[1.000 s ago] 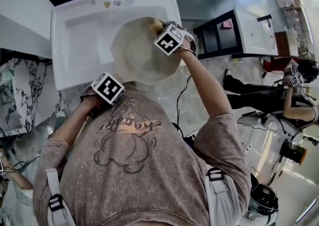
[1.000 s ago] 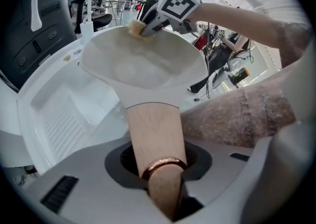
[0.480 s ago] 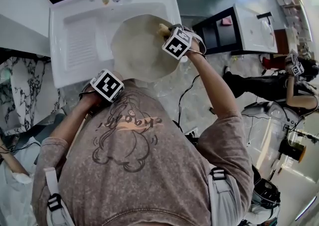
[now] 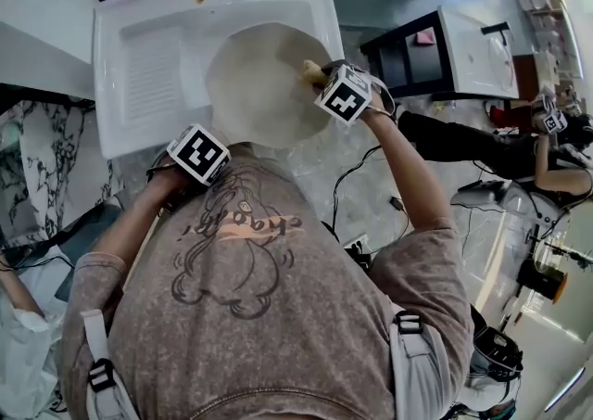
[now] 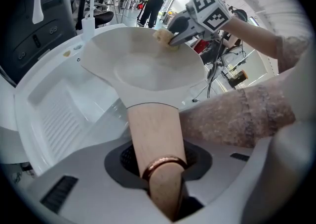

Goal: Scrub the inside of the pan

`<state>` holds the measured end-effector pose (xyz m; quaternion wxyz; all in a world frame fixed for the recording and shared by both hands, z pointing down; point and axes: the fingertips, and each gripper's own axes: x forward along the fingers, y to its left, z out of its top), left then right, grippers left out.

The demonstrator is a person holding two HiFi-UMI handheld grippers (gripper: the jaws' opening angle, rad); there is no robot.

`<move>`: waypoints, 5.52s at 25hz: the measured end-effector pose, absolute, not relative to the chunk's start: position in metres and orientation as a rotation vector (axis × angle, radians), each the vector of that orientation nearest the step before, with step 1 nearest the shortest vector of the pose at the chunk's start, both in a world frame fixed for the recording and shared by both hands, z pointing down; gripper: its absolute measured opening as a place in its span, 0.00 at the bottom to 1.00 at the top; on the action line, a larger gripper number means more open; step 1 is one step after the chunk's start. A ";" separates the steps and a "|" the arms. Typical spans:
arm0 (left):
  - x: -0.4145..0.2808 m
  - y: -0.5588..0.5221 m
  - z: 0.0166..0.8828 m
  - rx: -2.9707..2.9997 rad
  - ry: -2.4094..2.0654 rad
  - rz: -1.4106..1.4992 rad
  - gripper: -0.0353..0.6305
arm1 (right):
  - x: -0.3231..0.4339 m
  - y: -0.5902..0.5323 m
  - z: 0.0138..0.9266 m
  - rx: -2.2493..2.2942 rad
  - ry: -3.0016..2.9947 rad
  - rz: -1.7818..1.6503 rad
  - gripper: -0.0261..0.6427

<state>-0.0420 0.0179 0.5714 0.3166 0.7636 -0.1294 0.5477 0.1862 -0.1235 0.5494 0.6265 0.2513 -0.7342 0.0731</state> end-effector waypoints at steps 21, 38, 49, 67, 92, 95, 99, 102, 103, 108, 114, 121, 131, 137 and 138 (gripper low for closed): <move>-0.043 0.017 0.573 2.000 -0.323 1.448 0.26 | 0.124 -0.028 0.538 0.244 -1.767 0.273 0.27; -0.039 0.022 0.572 2.000 -0.296 1.457 0.26 | 0.020 -0.019 0.555 0.160 -1.973 0.405 0.27; -0.035 0.032 0.573 2.009 -0.289 1.470 0.26 | 0.006 -0.058 0.585 0.284 -1.974 0.407 0.27; -0.036 0.039 0.571 2.019 -0.273 1.478 0.26 | 0.018 -0.143 0.596 0.586 -1.931 0.281 0.27; -0.037 0.040 0.568 2.007 -0.266 1.480 0.26 | 0.123 -0.182 0.605 0.722 -1.738 0.210 0.27; -0.038 0.039 0.569 2.004 -0.261 1.479 0.26 | 0.134 -0.177 0.606 0.697 -1.711 0.199 0.27; -0.037 0.038 0.570 2.005 -0.258 1.474 0.26 | 0.145 -0.161 0.611 0.600 -1.663 0.146 0.27; -0.036 0.037 0.570 1.998 -0.254 1.470 0.26 | 0.154 -0.147 0.615 0.535 -1.632 0.129 0.27; -0.036 0.037 0.570 1.996 -0.252 1.469 0.26 | 0.156 -0.143 0.616 0.523 -1.631 0.137 0.27; -0.033 0.037 0.570 1.997 -0.247 1.469 0.26 | 0.163 -0.119 0.619 0.432 -1.611 0.156 0.27; -0.032 0.037 0.571 1.991 -0.242 1.460 0.26 | 0.161 -0.094 0.621 0.346 -1.601 0.197 0.27; -0.032 0.036 0.572 1.981 -0.235 1.456 0.26 | 0.154 -0.070 0.619 0.252 -1.604 0.262 0.27; -0.034 0.035 0.576 1.975 -0.227 1.441 0.26 | 0.120 -0.034 0.615 0.129 -1.618 0.272 0.26; -0.035 0.034 0.576 1.972 -0.228 1.453 0.26 | 0.099 -0.025 0.612 0.090 -1.671 0.286 0.27; -0.035 0.034 0.575 1.970 -0.227 1.452 0.26 | 0.096 -0.024 0.611 0.086 -1.678 0.290 0.27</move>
